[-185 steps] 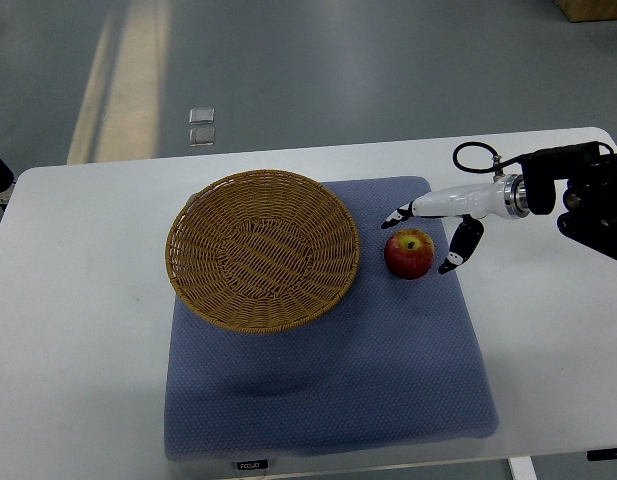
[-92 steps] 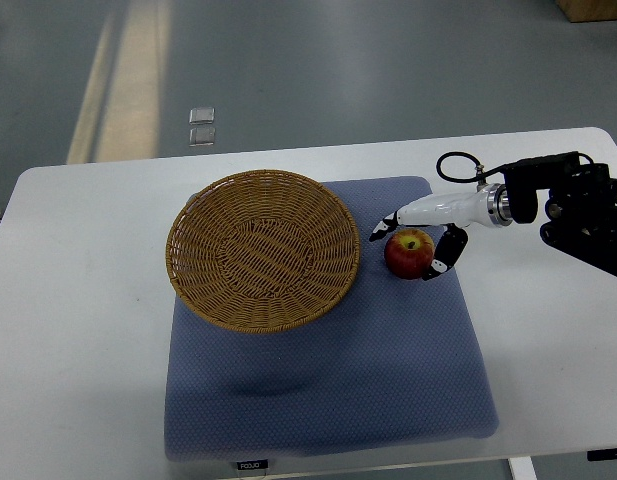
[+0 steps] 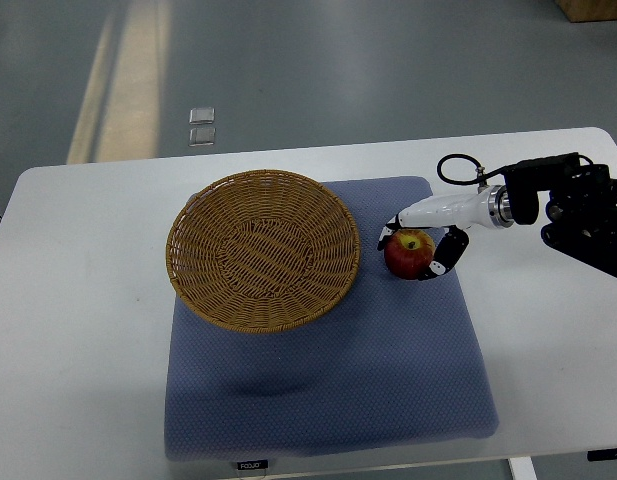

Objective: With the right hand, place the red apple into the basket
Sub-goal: 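Close the right hand fingers around the red apple, then lift the apple and carry it into the wicker basket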

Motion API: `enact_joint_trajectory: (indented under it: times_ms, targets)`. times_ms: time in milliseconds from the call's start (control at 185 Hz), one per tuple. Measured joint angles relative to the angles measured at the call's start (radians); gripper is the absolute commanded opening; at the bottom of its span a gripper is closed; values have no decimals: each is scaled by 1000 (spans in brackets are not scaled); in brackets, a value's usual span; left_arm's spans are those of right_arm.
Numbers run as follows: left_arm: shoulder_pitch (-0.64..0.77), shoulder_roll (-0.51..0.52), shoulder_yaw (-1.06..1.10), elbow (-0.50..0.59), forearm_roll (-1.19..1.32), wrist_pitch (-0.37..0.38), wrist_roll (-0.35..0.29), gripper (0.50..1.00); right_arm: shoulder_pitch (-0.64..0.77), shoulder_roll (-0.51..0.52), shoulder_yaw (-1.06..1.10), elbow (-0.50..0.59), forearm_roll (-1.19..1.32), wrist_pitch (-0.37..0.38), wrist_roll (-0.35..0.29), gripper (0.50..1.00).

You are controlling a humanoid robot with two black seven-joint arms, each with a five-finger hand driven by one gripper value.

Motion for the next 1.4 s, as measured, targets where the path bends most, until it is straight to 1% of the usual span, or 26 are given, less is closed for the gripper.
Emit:
enact_joint_trajectory:
  times_ms: [238,470,578,659,805,941,1108,1243,1400]
  targets:
    - [0,0,0,0,0,0,0,1000,48,-4,8,0,6,1,2,688]
    - [0,0,0,0,0,0,0,1000,143,-16,19,0,16,2,5,688]
    - [0,0,0,0,0,0,0,1000,200,-1,22,0,22,2,5,688]
    - [0,0,0,0,0,0,0,1000,228,30,23,0,31,2,5,688]
    - [0,0,0,0,0,0,0,1000,254,118,23,0,41,0,1,690]
    - [0,0,0,0,0,0,0,1000,256,196,23,-12,42,-2,-1,690]
    - [0,0,0,0,0,0,-1,1000,232,298,23,-55,41,-15,-4,690]
    - [0,0,0,0,0,0,0,1000,195,351,22,-96,38,-19,-5,693]
    - [0,0,0,0,0,0,0,1000,163,373,21,-116,37,-25,-5,697]
